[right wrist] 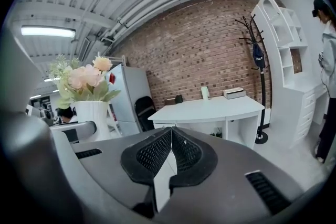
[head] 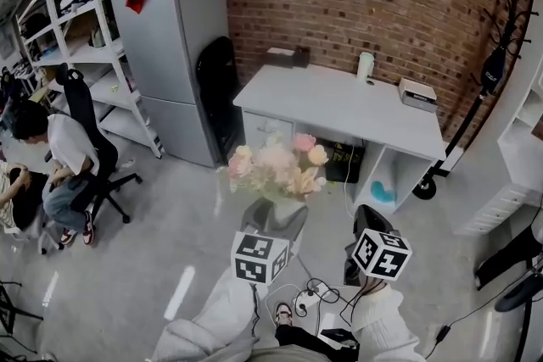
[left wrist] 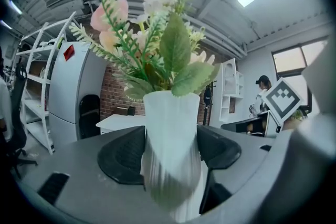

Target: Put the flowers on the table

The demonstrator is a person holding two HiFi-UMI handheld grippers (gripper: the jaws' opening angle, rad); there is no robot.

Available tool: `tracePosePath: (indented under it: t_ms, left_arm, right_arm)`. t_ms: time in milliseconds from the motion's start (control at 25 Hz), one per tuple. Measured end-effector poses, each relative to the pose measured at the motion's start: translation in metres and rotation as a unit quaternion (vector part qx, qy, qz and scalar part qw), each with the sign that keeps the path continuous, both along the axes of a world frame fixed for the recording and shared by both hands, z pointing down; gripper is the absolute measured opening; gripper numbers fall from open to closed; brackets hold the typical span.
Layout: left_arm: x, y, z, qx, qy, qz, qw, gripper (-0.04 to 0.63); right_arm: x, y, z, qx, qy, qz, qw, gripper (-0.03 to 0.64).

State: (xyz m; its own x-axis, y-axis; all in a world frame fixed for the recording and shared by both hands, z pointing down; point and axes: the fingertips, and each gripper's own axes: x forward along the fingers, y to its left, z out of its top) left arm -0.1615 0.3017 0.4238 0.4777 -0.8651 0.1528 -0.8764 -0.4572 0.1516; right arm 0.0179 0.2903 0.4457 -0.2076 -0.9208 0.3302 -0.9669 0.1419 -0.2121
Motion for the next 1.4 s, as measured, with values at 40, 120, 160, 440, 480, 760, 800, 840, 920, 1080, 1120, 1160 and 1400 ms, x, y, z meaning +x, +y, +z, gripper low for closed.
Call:
tracePosePath:
  t_ms: [40,120,160,440,480,760,800,840,920,1080,1120,1160,1400]
  left_arm:
    - [0.003,-0.012,-0.003,0.002,0.0,0.002,1.0,0.314]
    - [0.008,-0.037,-0.009,0.007,-0.001,0.005,1.0,0.314]
    - [0.01,-0.048,-0.011,0.009,-0.001,0.006,0.9999,0.314]
    - [0.027,-0.113,-0.012,0.011,-0.006,0.016,0.9998,0.314]
    - [0.029,-0.12,-0.012,0.01,-0.004,0.016,0.9998,0.314]
    - [0.047,-0.155,-0.008,0.002,-0.005,0.03,0.9995,0.314]
    - [0.051,-0.158,-0.006,0.002,-0.006,0.034,0.9994,0.314]
    - [0.054,-0.162,-0.005,0.002,-0.006,0.037,0.9993,0.314]
    - [0.062,-0.169,-0.002,0.002,-0.004,0.045,0.999,0.314]
    - [0.075,-0.186,0.002,-0.001,0.0,0.058,0.9983,0.314]
    - [0.078,-0.191,0.003,-0.001,0.001,0.062,0.9981,0.314]
    - [0.081,-0.197,0.003,0.0,0.002,0.066,0.9978,0.314]
    - [0.092,-0.245,-0.002,0.016,0.002,0.082,0.9965,0.314]
  right_arm:
    - [0.003,-0.013,-0.002,0.001,-0.002,0.001,1.0,0.023]
    - [0.006,-0.038,-0.006,0.003,-0.005,0.002,1.0,0.023]
    - [0.007,-0.05,-0.007,0.004,-0.006,0.002,1.0,0.023]
    - [0.023,-0.111,-0.006,0.001,-0.007,0.005,1.0,0.023]
    - [0.026,-0.117,-0.006,-0.001,-0.005,0.005,1.0,0.023]
    - [0.048,-0.141,-0.001,-0.009,-0.005,0.02,1.0,0.023]
    - [0.051,-0.143,0.002,-0.011,-0.005,0.023,1.0,0.023]
    - [0.054,-0.144,0.005,-0.012,-0.005,0.026,1.0,0.023]
    - [0.059,-0.148,0.009,-0.015,-0.007,0.033,0.999,0.023]
    - [0.066,-0.157,0.015,-0.02,-0.004,0.042,0.999,0.023]
    - [0.068,-0.16,0.015,-0.02,-0.002,0.045,0.999,0.023]
    - [0.071,-0.165,0.015,-0.019,0.0,0.048,0.999,0.023]
    - [0.085,-0.205,0.012,-0.008,0.004,0.067,0.998,0.023]
